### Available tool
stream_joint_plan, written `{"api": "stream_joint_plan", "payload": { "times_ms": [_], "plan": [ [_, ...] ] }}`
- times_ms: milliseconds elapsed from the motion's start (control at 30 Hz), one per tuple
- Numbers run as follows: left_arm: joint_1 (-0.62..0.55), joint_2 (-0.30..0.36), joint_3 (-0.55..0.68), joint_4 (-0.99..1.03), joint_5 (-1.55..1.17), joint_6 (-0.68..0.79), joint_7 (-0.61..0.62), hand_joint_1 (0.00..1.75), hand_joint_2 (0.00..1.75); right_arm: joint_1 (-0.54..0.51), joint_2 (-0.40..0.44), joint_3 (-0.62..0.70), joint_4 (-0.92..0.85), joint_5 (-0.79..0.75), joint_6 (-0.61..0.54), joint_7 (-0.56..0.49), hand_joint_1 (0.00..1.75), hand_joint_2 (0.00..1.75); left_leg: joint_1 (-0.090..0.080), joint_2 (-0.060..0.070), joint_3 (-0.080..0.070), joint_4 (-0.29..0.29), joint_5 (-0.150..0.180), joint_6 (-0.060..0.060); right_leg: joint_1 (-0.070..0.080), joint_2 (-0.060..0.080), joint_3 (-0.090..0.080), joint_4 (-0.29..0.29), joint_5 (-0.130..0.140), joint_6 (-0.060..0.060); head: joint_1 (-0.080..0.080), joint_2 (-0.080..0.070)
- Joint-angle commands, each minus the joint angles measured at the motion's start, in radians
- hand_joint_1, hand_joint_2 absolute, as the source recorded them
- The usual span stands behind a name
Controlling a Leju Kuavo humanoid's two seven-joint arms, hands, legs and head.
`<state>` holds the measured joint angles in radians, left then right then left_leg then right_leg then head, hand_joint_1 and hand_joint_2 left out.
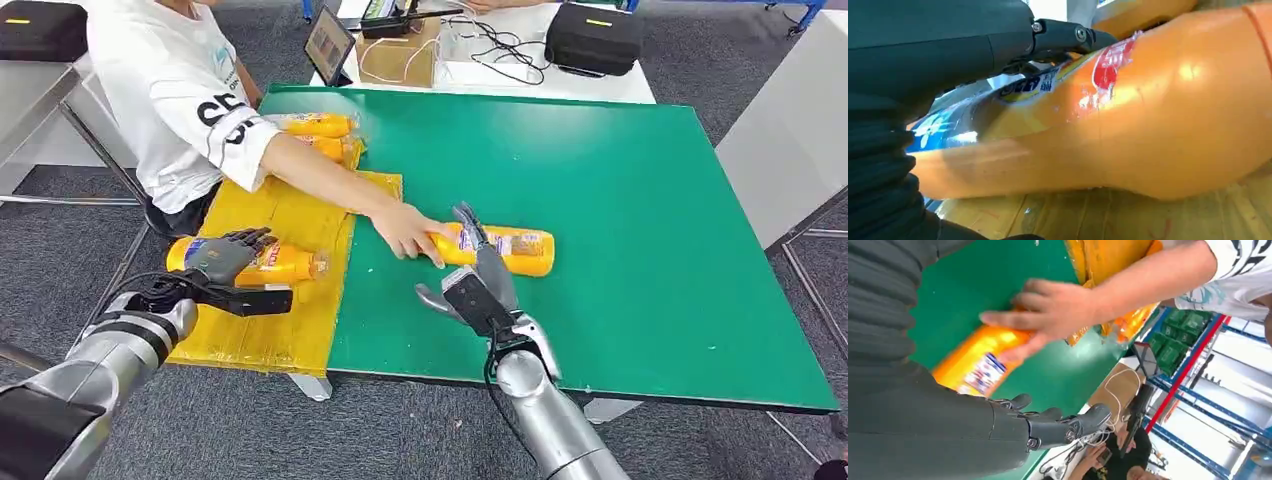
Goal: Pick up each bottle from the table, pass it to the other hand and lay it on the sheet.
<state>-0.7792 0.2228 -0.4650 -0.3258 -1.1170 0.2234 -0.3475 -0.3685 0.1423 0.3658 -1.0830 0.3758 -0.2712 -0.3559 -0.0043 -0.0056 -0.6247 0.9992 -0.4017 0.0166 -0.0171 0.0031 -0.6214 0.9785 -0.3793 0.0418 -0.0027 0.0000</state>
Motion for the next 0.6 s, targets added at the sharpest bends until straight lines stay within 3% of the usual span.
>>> {"api": "stream_joint_plan", "payload": {
  "times_ms": [33, 233, 267, 333, 367, 600],
  "plan": [
    [0.066, -0.051, 0.094, 0.042, 0.087, 0.177, -0.061, 0.00, 1.75, -0.070, -0.011, 0.039, 0.135, 0.025, 0.002, 0.020, 0.00, 1.75, 0.000, 0.002, 0.005, -0.001, -0.002, -0.001, 0.001, 0.001, 0.004, -0.002, -0.001, -0.001, 0.000, 0.000],
    [0.080, -0.063, 0.161, 0.030, 0.135, 0.247, -0.098, 0.00, 1.75, -0.075, -0.015, 0.043, 0.156, 0.047, -0.014, 0.034, 0.00, 1.75, 0.002, 0.000, 0.005, 0.000, -0.002, -0.001, 0.002, 0.000, 0.006, -0.001, -0.002, -0.002, 0.000, 0.000],
    [0.084, -0.067, 0.184, 0.026, 0.152, 0.266, -0.104, 0.00, 0.00, -0.077, -0.016, 0.045, 0.163, 0.055, -0.021, 0.037, 0.00, 1.75, 0.001, 0.000, 0.004, 0.000, -0.001, 0.000, 0.001, 0.000, 0.004, -0.001, -0.002, -0.001, 0.000, 0.000],
    [0.094, -0.077, 0.240, 0.012, 0.193, 0.299, -0.135, 0.00, 0.00, -0.081, -0.023, 0.051, 0.169, 0.080, -0.037, 0.049, 0.00, 1.75, 0.001, 0.001, 0.005, 0.000, -0.002, -0.001, 0.001, 0.000, 0.005, -0.001, -0.002, -0.002, 0.000, 0.000],
    [0.101, -0.080, 0.265, 0.003, 0.213, 0.320, -0.157, 0.00, 0.00, -0.082, -0.028, 0.053, 0.168, 0.090, -0.041, 0.058, 0.00, 0.00, 0.001, 0.000, 0.003, 0.000, -0.001, 0.000, 0.001, 0.000, 0.003, -0.001, -0.001, -0.001, 0.000, 0.000],
    [0.157, -0.111, 0.452, -0.085, 0.386, 0.303, -0.334, 0.00, 0.00, -0.067, -0.092, 0.068, 0.143, 0.197, -0.042, 0.162, 0.00, 0.00, 0.000, -0.001, 0.000, 0.000, 0.000, 0.000, 0.000, -0.002, 0.000, -0.001, -0.001, -0.001, 0.000, 0.000]
  ]
}}
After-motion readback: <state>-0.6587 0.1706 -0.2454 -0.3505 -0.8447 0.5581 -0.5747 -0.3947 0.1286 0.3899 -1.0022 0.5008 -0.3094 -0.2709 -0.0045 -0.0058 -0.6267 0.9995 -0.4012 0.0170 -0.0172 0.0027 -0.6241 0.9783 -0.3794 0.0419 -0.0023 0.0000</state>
